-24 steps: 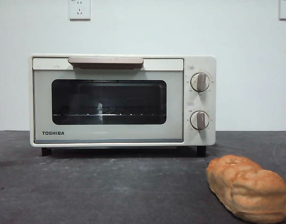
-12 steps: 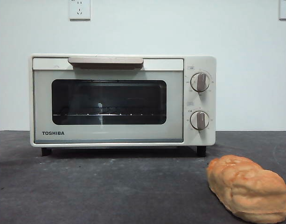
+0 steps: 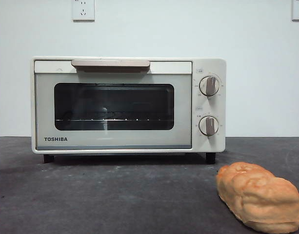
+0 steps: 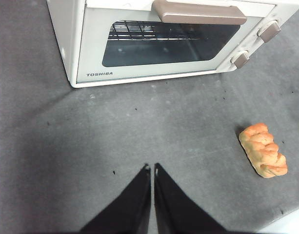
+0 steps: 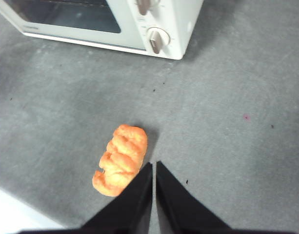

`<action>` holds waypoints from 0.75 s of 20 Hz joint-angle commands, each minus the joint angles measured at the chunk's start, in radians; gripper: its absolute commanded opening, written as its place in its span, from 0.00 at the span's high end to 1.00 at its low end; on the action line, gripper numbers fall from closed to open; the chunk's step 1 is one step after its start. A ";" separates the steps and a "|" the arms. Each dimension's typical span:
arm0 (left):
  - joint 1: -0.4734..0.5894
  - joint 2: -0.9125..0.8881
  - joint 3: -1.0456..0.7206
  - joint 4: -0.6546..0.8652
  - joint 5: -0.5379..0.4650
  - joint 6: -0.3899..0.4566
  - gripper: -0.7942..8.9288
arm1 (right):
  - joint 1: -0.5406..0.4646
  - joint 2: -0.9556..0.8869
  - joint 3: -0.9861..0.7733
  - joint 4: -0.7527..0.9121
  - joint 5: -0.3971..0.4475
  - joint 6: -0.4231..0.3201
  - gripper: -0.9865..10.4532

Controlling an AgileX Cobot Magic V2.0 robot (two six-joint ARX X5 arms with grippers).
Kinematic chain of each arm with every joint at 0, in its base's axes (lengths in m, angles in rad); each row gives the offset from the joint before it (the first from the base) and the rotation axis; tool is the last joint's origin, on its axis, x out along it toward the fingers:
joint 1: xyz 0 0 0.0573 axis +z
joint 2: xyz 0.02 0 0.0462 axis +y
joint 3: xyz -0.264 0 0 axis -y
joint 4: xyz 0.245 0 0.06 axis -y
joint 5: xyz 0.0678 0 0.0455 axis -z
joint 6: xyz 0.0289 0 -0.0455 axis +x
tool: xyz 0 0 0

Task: The left arm flap open the oven, the right arm pick bread and place it into oven, the left arm flap close the oven

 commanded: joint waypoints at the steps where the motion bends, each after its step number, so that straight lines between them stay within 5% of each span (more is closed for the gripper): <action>1: -0.002 0.006 0.019 0.008 0.006 0.021 0.90 | 0.004 0.003 0.014 0.006 -0.005 -0.011 0.85; 5: -0.002 0.005 0.019 0.008 0.006 0.020 0.90 | 0.004 0.004 0.014 0.006 -0.004 0.009 0.56; 15: -0.002 0.005 0.019 0.009 0.006 0.020 0.90 | 0.069 0.057 0.005 0.004 -0.023 0.089 0.56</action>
